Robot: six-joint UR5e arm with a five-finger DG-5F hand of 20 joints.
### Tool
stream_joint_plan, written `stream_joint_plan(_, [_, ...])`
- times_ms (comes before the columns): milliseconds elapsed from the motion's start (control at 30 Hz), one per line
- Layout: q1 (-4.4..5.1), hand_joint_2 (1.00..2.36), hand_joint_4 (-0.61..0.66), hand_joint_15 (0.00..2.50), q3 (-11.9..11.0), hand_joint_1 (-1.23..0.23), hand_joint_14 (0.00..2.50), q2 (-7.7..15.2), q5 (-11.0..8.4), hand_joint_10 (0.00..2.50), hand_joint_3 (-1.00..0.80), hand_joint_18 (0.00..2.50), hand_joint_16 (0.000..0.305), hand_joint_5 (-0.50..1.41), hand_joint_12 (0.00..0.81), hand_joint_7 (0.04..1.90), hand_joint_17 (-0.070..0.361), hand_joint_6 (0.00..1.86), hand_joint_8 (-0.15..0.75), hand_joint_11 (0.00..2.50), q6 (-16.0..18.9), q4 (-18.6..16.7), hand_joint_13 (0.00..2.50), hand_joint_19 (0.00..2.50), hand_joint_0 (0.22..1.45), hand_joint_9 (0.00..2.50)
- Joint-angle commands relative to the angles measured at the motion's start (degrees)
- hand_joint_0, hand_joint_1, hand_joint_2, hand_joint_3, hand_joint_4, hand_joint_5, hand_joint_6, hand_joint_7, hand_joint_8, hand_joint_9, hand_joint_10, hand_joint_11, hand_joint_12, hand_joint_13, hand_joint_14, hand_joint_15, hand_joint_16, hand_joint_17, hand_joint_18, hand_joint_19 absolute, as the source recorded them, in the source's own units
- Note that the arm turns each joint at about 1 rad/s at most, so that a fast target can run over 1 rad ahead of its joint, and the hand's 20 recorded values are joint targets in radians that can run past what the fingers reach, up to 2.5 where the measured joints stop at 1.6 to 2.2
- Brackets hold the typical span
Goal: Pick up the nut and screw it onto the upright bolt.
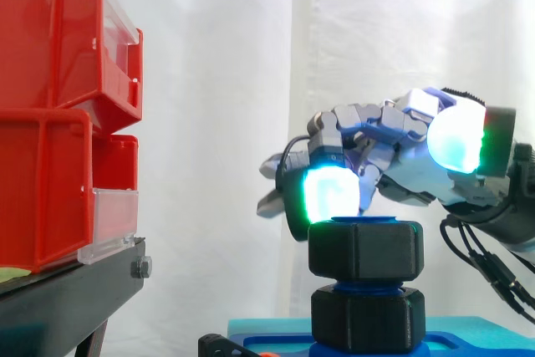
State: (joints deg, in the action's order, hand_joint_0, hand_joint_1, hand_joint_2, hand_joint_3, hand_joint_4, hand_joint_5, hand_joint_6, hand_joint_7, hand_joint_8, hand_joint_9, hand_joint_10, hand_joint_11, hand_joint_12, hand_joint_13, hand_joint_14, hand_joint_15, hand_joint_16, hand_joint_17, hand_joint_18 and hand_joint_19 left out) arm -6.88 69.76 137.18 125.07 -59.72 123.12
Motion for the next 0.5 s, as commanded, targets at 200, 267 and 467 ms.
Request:
stream_joint_plan(200, [-0.33, 1.00, 0.28, 0.00, -0.94, -0.20, 0.00, -0.07, 0.17, 0.00, -0.50, 0.36, 0.022, -0.06, 0.256, 1.09, 0.049, 0.50, 0.293, 0.02, 0.30, 0.19, 0.68, 0.00, 0.49, 1.11])
stream_joint_plan(267, [-0.51, 1.00, 0.30, 0.00, -1.03, -0.20, 0.00, -0.07, 0.17, 0.00, -0.50, 0.36, 0.022, -0.06, 0.257, 1.09, 0.050, 0.50, 0.296, 0.02, 0.30, 0.19, 0.68, 0.00, 0.49, 1.11])
stream_joint_plan(467, [-0.68, 1.00, 0.30, 0.00, -1.38, -0.21, 0.00, -0.25, 0.52, 0.00, -0.50, 0.35, 0.022, -0.07, 0.260, 1.07, 0.050, 0.50, 0.291, 0.02, 0.39, 0.72, 0.67, 0.00, 0.49, 1.09])
